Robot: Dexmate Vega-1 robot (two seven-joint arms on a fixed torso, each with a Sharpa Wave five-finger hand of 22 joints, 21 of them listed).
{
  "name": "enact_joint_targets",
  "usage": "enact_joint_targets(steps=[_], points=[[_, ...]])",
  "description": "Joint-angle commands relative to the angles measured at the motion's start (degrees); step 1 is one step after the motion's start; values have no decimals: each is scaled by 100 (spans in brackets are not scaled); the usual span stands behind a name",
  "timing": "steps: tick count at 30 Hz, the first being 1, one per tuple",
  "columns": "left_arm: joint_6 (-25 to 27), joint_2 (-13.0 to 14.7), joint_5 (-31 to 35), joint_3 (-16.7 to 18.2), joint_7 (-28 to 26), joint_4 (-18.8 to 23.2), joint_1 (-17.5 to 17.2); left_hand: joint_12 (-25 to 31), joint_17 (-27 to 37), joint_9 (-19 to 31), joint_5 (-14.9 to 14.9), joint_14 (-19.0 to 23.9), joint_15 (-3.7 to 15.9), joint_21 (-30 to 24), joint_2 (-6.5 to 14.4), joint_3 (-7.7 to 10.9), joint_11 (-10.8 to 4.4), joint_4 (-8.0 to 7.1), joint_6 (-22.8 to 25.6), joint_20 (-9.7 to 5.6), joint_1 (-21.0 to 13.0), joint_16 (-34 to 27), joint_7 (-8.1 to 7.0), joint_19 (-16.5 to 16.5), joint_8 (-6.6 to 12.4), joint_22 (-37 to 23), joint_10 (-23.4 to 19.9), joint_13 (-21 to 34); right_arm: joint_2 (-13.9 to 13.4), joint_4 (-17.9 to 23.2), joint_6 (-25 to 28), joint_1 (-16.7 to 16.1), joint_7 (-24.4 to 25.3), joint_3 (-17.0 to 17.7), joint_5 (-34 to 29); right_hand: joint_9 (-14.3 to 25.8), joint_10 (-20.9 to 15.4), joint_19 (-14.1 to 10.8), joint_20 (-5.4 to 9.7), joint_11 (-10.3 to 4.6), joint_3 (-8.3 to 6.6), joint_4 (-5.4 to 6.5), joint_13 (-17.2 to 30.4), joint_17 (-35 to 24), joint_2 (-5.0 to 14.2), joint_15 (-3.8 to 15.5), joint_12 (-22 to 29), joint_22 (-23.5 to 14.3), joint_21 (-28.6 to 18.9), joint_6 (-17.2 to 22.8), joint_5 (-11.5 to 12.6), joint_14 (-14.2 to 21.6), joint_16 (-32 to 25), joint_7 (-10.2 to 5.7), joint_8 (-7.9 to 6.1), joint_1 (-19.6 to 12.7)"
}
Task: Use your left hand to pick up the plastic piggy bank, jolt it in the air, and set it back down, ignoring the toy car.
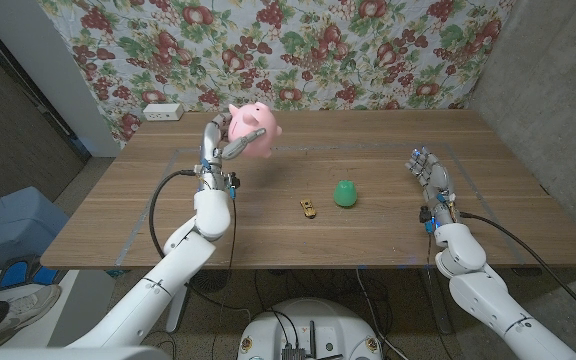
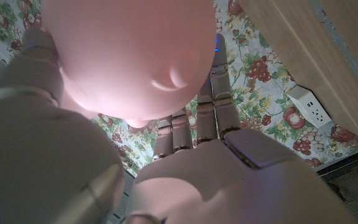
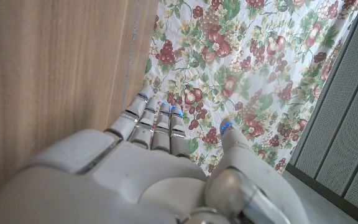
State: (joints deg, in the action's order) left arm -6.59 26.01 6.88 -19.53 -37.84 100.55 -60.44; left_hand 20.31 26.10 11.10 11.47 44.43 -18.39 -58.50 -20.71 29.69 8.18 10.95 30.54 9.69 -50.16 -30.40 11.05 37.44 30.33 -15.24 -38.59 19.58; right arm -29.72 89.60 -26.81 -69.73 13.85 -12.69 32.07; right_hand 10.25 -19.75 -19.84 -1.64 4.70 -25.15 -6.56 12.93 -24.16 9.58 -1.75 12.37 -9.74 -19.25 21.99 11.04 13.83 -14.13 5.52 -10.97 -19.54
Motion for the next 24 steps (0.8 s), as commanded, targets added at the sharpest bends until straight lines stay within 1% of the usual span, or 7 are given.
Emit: enact_joint_targets(steps=[1, 10, 14, 17, 24], points=[[749, 308, -371, -100, 394, 319, 88, -31, 537, 709, 621, 2316, 3172, -124, 2650, 542, -1573, -71, 2198, -2083, -2661, -30, -984, 1016, 484, 7, -1618, 198, 16, -9, 80, 77, 59, -48, -33, 25, -31, -69, -15, -3, -57, -2, 12, 1, 16, -15, 1, -12, 39, 28, 46, 62, -18, -17, -4, 19], [724, 380, -452, -182, 358, 247, 182, -59, 576, 715, 644, 2308, 3172, -182, 2641, 567, -1568, -68, 2204, -2086, -2646, -31, -985, 987, 471, 39, -1628, 212, 23, -19, 91, 108, 80, -62, -46, 25, -31, -79, -18, 0, -60, -2, 13, 6, 16, -8, 0, -12, 62, 33, 45, 65, -19, -20, -5, 22], [636, 381, -463, -205, 301, 191, 217, -70, 595, 716, 653, 2305, 3172, -211, 2637, 578, -1564, -68, 2205, -2088, -2638, -31, -982, 974, 463, 53, -1629, 225, 20, -24, 92, 113, 95, -67, -67, 25, -39, -86, -19, 3, -60, -2, 14, 9, 14, -8, 2, -13, 74, 37, 44, 71, -21, -17, -6, 25], [454, 366, -418, -226, 205, 102, 243, -84, 609, 718, 662, 2304, 3172, -234, 2632, 589, -1570, -66, 2209, -2085, -2633, -31, -990, 966, 459, 67, -1637, 222, 21, -30, 100, 121, 88, -66, -47, 25, -40, -89, -20, 1, -61, -2, 14, 10, 14, -14, 2, -13, 81, 38, 44, 76, -23, -19, -6, 25], [-306, 221, -191, -238, -248, -204, 217, -109, 644, 726, 678, 2295, 3172, -292, 2627, 611, -1560, -68, 2207, -2083, -2615, -28, -984, 942, 445, 97, -1635, 245, 19, -71, 99, 142, 38, -75, -6, 25, -46, -100, -23, 3, -63, -4, 15, 15, 13, -24, 3, -13, 98, 39, 44, 76, -22, -18, -6, 26]])
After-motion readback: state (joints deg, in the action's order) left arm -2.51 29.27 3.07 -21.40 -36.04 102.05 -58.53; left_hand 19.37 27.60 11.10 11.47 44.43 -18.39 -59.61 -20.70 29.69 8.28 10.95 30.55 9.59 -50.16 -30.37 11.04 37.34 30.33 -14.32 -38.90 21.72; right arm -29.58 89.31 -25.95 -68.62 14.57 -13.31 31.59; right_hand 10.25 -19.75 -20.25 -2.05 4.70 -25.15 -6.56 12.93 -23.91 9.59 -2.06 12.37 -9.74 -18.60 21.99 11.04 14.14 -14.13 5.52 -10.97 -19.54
